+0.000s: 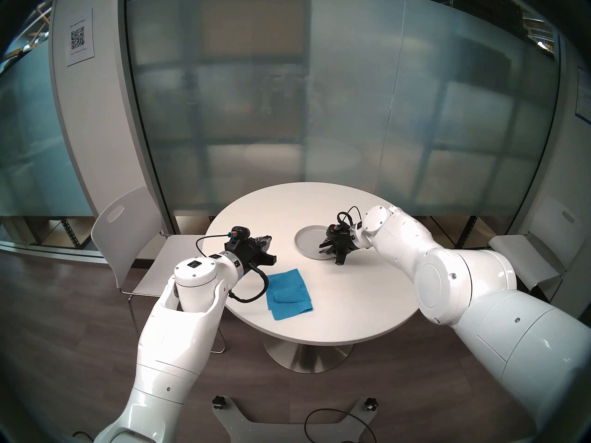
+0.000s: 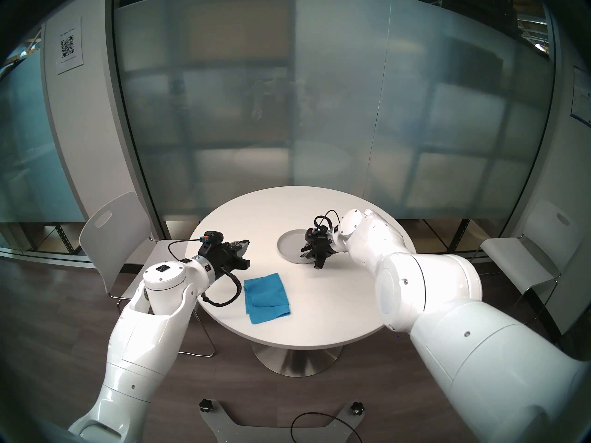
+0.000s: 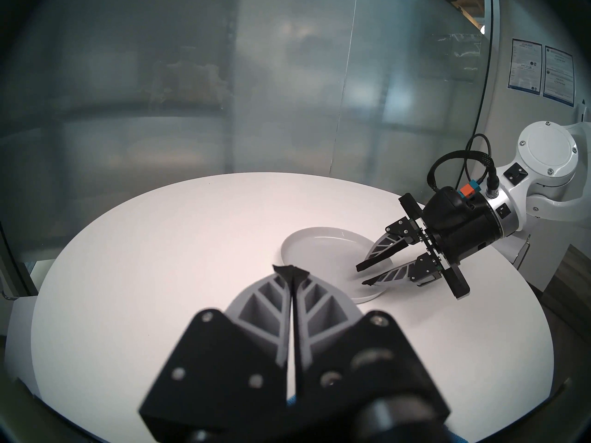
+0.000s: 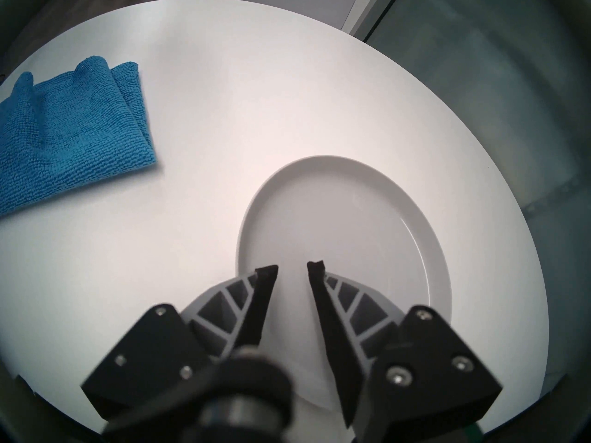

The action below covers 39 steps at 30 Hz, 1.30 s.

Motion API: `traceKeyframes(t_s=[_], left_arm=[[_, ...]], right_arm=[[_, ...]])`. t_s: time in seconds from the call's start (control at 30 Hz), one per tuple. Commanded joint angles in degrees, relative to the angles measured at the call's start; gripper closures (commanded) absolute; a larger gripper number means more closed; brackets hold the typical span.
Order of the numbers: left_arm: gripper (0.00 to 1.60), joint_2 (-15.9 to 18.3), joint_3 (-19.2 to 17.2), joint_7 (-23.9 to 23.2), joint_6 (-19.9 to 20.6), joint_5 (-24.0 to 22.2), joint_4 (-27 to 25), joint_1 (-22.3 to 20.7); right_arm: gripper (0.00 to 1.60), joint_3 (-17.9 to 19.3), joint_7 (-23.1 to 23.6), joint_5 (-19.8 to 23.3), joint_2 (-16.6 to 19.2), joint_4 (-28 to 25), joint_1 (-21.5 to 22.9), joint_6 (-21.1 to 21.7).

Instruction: Fold the napkin in half twice and place it beside the plate

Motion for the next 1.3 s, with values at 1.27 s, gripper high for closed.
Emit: traceKeyframes(t_s=[1.27], left_arm=[[1.29, 0.0, 0.2, 0.4, 0.1, 0.0, -1.4, -0.9]], right_arm=[[1.36, -0.5, -3.4, -2.9, -0.7, 1.0, 2.3, 1.9]])
